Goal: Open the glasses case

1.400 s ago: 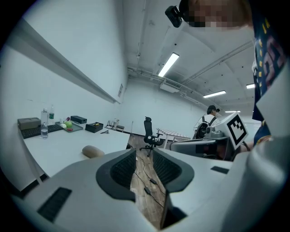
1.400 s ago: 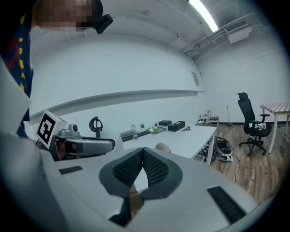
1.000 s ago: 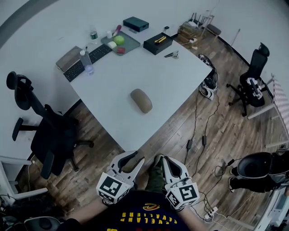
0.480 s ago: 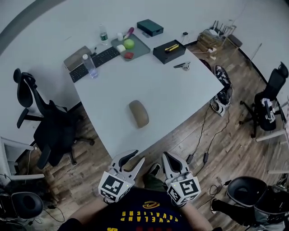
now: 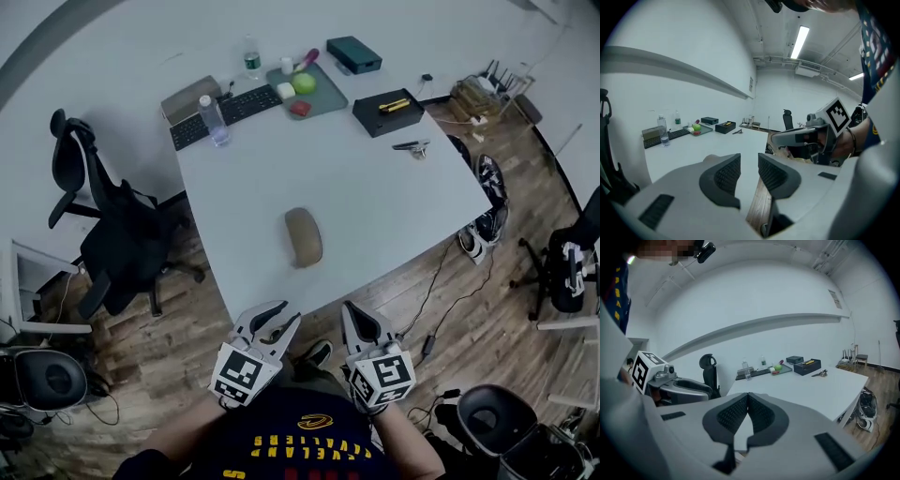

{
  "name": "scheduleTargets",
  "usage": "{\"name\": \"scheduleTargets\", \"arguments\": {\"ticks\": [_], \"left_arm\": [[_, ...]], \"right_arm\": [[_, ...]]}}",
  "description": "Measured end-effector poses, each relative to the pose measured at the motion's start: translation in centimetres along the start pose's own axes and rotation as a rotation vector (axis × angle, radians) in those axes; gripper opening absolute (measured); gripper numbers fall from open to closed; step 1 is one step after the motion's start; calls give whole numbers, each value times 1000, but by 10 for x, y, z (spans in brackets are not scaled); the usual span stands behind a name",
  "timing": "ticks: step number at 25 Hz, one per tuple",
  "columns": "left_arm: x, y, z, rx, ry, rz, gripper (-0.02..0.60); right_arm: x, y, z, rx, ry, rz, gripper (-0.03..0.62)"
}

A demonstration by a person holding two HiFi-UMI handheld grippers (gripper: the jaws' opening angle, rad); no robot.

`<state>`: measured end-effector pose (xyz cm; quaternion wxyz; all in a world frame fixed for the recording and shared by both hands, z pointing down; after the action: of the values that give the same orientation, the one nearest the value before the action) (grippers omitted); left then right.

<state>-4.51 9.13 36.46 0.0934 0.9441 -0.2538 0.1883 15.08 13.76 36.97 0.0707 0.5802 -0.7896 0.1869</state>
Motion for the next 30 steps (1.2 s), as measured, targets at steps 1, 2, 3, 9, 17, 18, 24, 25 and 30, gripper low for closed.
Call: {"name": "scheduleTargets", "arguments": {"ticks": [1, 2, 3, 9, 17, 18, 24, 25, 30], "left_arm": [[3, 5, -2, -7, 7, 0, 127], [6, 11, -4, -14, 12, -2, 127], [9, 17, -6, -23, 16, -3, 127], [37, 58, -18, -55, 39, -13, 127], [68, 100, -46, -27, 120, -37, 141], [73, 100, -52, -23, 137, -36, 148], [110, 96, -78, 3, 235, -40, 190], [114, 95, -80, 0, 244, -42, 192], [128, 93, -80, -5, 257, -31, 192]], "right_arm": [[9, -3, -1, -5, 14, 1, 9], [19, -6, -1, -8, 31, 1, 9], [31, -9, -2, -5, 50, 0, 9], [102, -36, -9, 58, 176, -24, 20], [191, -46, -6, -10, 327, 21, 159], [199, -49, -7, -6, 346, 30, 168], [237, -68, -28, 62, 453, 93, 238], [241, -70, -30, 65, 462, 104, 236], [245, -61, -25, -60, 447, 147, 236]]}}
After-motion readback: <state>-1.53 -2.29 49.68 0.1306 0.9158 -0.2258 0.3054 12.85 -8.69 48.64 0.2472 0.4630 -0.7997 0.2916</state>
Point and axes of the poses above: the fingertips, and each gripper's own axes: x forward along the fingers, y to its left, z out of its top, the point moved 9 cm from there along -x, backward along the fingers, and after that the axes turned 1 degree about -z, right-handed, at the moved point
